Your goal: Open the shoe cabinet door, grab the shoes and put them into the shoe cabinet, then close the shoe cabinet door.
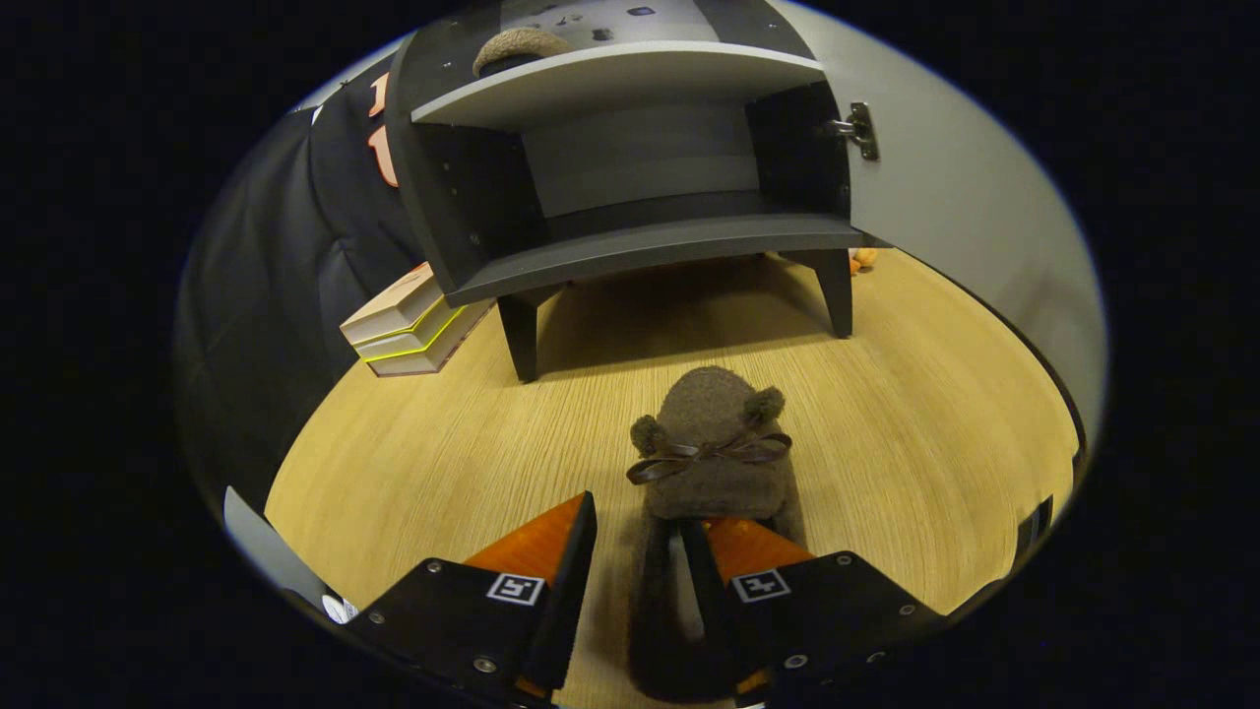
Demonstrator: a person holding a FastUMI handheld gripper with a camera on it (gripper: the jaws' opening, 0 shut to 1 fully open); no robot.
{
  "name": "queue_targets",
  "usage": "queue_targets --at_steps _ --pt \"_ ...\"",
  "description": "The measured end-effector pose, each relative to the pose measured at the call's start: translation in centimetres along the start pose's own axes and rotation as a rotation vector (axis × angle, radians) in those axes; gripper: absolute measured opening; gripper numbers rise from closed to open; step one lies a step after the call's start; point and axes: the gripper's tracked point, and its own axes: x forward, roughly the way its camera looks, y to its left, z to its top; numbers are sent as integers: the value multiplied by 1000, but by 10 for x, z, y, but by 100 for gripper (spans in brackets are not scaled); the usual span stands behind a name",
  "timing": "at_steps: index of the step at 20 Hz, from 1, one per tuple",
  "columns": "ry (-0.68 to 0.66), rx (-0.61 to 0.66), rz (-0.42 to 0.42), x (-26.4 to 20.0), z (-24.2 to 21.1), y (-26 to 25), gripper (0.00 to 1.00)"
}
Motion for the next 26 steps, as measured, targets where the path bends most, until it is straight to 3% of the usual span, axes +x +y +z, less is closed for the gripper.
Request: queue_targets --at_steps 4,6,8,15,26 --pt "-12 -18 -24 18 -2 -6 47" --pt "-17 13 -51 21 0 -15 21" --pt "-12 24 -44 21 0 -13 9" --pt "-108 32 -31 -3 65 -14 5" --pt "-325 -16 -54 -123 222 13 5"
